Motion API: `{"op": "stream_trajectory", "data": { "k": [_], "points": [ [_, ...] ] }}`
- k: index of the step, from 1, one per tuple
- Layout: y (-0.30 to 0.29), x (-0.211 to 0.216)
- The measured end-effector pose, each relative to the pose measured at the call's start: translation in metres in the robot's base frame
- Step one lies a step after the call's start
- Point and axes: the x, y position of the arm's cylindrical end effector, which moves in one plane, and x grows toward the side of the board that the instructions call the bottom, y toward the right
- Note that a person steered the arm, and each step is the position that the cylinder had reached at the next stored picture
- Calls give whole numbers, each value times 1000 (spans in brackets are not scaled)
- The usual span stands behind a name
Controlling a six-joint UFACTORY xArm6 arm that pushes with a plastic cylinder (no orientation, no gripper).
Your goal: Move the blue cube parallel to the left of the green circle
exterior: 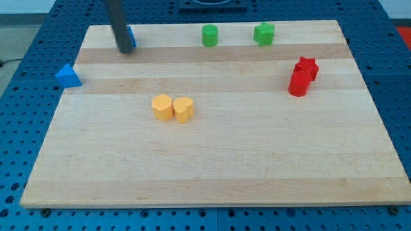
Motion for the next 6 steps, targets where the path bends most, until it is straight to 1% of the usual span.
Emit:
{"op": "stream_trajectory", "data": {
  "k": [1,2,3,4,5,6],
  "points": [
    [-67,0],
    [-77,-12],
    [-47,-37],
    [-22,-38],
    [22,-33],
    [83,-37]
  ]
}}
